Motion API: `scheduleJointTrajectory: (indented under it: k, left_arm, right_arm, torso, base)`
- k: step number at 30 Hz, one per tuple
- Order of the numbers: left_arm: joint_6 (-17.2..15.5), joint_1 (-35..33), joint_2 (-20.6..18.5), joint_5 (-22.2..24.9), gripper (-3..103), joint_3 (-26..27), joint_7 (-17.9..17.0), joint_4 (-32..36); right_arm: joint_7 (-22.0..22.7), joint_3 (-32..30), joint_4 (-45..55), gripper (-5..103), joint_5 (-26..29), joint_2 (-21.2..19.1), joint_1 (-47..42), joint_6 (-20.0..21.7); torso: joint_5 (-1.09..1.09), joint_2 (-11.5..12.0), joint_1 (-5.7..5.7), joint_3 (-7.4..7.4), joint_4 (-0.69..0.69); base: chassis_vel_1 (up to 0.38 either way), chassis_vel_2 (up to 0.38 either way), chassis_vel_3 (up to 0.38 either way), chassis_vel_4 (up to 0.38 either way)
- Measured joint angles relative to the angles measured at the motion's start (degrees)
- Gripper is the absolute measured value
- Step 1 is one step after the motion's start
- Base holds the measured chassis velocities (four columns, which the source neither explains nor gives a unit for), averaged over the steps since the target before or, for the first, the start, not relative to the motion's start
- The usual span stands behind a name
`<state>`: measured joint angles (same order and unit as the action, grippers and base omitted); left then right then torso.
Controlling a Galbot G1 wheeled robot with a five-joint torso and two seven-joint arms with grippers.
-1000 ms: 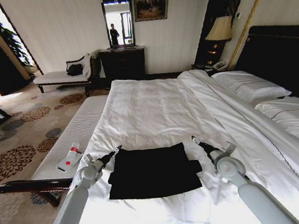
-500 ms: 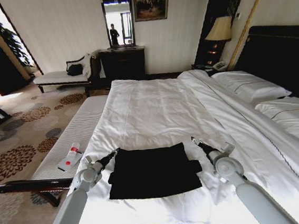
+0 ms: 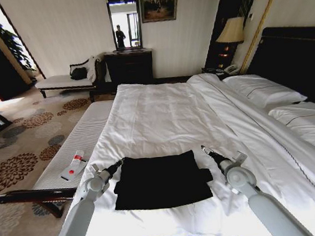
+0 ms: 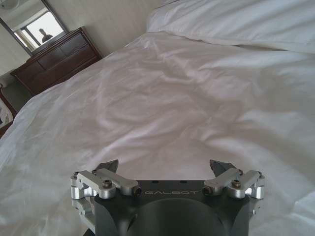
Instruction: Fold the clothes on the bed.
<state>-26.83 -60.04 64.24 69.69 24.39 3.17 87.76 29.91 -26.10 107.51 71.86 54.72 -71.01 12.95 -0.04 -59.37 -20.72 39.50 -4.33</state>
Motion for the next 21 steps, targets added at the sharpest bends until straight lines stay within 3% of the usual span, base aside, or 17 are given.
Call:
scheduleJointTrajectory:
  k: [14,21]
  left_arm:
    - [0.6,-2.7,-1.9,1.1,0,3.2,0.0,1.6]
    - [0.9,-3.6,-0.6,-0.7,-2,2.8,-0.7,2.1]
  right_arm:
    - [0.0,1.4,-1.6,100,0.3,0.1,2.5,0.0]
    - [-0.5,3.1,-2.3,100,5.0,-0.6,5.3,1.2]
  torso:
    - [0.00,0.0,0.00,0.00,0.01]
    - [0.00,0.0,0.00,0.00,0.00]
  base:
    - [0.000,0.000,0.000,0.000]
    - [0.000,0.000,0.000,0.000]
